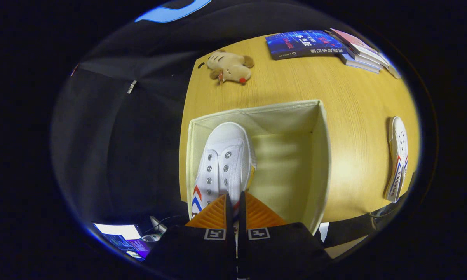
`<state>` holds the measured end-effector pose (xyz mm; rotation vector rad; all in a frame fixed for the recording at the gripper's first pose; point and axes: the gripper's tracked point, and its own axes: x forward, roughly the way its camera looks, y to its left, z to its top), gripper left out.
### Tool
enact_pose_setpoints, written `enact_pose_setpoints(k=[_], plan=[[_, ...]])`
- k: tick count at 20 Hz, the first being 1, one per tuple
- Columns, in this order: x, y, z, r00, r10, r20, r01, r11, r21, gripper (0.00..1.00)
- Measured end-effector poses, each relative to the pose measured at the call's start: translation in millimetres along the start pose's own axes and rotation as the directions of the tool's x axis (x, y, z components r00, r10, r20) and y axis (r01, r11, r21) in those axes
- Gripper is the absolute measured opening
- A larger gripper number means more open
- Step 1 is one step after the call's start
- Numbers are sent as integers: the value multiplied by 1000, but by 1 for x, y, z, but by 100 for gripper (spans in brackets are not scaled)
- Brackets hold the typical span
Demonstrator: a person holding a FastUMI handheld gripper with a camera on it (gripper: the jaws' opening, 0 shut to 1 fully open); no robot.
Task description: Open the storage box then place both shoes into the box .Put the left shoe in first, then the right shoe, with the right side of both shoes facing outward in a uniform manner.
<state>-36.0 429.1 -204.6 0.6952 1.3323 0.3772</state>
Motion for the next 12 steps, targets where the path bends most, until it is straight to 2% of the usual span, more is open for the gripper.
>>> enact_pose_setpoints(k=[3, 5, 8, 9, 10, 12], plan=[[18, -2, -2, 1000, -22, -9, 23, 999, 41, 6], [24, -4, -5, 999, -37, -7, 37, 999, 20, 6], [32, -4, -8, 1000, -11, -19, 12, 1000, 21, 8], [33, 4, -8, 999, 35, -35, -34, 999, 35, 15], [35, 11, -9, 997, 67, -46, -65, 997, 40, 27], [26, 15, -5, 995, 92, -41, -91, 996, 10, 49]])
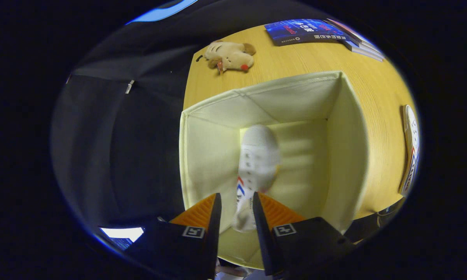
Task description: Open the storage box then place both shoes into the box .Put the left shoe in first, then the right shoe, with the right side of both shoes facing outward in a uniform manner.
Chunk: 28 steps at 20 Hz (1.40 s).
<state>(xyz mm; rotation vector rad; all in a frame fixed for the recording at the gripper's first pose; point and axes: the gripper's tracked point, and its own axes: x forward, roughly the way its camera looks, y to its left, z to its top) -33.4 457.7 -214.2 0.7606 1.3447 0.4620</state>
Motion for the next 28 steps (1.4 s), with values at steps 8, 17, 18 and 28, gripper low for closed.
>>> enact_pose_setpoints(k=[8, 17, 18, 28], plan=[[-74, 1, 8, 992, 99, 74, -94, 994, -64, 77], [-203, -154, 60, 930, -136, 342, 187, 975, -121, 77], [-213, -178, 66, 915, -175, 363, 223, 970, -93, 77], [-207, -386, 56, 866, -416, 277, 423, 905, 37, 77]])
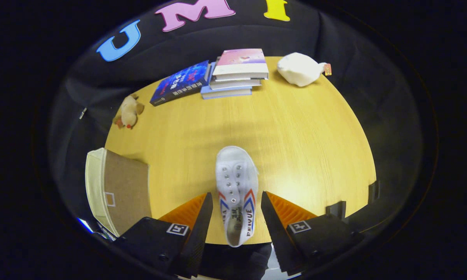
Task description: Open the storage box then place both shoes into the box .Put the left shoe in first, then the right shoe, with the right side of both shoes facing outward in a uniform manner.
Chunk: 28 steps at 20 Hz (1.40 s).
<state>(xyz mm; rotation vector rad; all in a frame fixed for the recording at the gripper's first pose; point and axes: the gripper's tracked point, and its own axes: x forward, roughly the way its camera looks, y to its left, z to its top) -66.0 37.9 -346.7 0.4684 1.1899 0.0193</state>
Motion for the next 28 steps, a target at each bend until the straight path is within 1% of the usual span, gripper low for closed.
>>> enact_pose_setpoints(k=[2, 3, 5, 6, 7, 9, 10, 11, 13, 14, 15, 16, 18, 20, 24, 26, 28], plan=[[20, -7, -13, 998, 24, -58, -23, 1000, 22, 75], [29, -7, -17, 997, 35, -76, -33, 999, 32, 72], [45, -4, -21, 993, 52, -103, -49, 998, 27, 72], [54, -7, -25, 992, 39, -121, -38, 999, 12, 69], [60, -9, -29, 990, 32, -139, -33, 999, -5, 63], [74, -7, -31, 987, 35, -157, -38, 999, -15, 63], [75, -8, -31, 988, 24, -153, -27, 1000, -16, 61], [74, -16, -31, 988, -3, -155, -3, 999, -35, 60], [74, -17, -30, 992, -3, -125, -6, 998, -70, 33], [70, -19, -28, 994, 2, -106, -8, 998, -61, 28], [67, -18, -23, 997, 13, -77, -14, 1000, -11, 19], [63, -17, -21, 999, 18, -49, -17, 1000, 20, 13], [50, -12, -16, 1000, 24, -4, -24, 999, 45, 13], [32, 0, -11, 998, 68, 13, -69, 994, 85, 13], [-11, 35, 11, 990, 130, 47, -134, 986, 103, 13], [-36, 67, 25, 980, 183, 78, -190, 977, 96, 13], [-66, 105, 38, 957, 265, 114, -274, 959, 73, 13]])
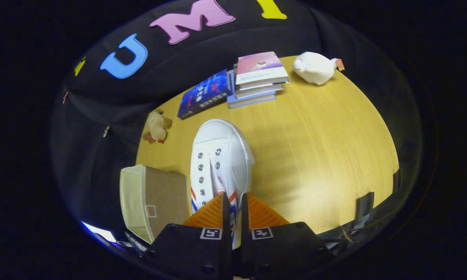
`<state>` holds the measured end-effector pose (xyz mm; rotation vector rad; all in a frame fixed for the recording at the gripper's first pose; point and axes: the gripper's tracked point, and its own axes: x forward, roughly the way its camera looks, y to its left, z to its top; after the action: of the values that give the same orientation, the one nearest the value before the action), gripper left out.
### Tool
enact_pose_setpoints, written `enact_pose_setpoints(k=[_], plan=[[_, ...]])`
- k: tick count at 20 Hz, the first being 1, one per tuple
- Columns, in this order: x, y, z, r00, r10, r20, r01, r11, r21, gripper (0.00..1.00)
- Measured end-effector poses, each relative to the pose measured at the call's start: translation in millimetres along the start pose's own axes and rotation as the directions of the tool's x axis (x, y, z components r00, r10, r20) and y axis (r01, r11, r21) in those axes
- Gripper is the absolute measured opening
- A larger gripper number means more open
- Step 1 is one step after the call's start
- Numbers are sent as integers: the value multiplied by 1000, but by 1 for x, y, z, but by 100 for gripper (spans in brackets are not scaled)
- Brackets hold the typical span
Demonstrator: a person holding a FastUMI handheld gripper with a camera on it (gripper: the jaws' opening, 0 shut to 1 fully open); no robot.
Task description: Open the storage box then place both shoes into the box .Put the left shoe in first, then the right shoe, with the right side of both shoes facing outward in a uniform manner.
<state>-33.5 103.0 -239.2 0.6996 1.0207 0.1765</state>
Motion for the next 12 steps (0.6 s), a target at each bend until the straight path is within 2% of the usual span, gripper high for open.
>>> enact_pose_setpoints(k=[2, 8, 10, 12], plan=[[-15, 46, 6, 996, 87, 6, -87, 996, -29, 13], [-31, 159, -12, 969, 240, -51, -243, 969, -47, 12], [-23, 187, -27, 962, 259, -92, -262, 965, -26, 13], [-8, 203, -47, 965, 220, -143, -225, 974, -18, 13]])
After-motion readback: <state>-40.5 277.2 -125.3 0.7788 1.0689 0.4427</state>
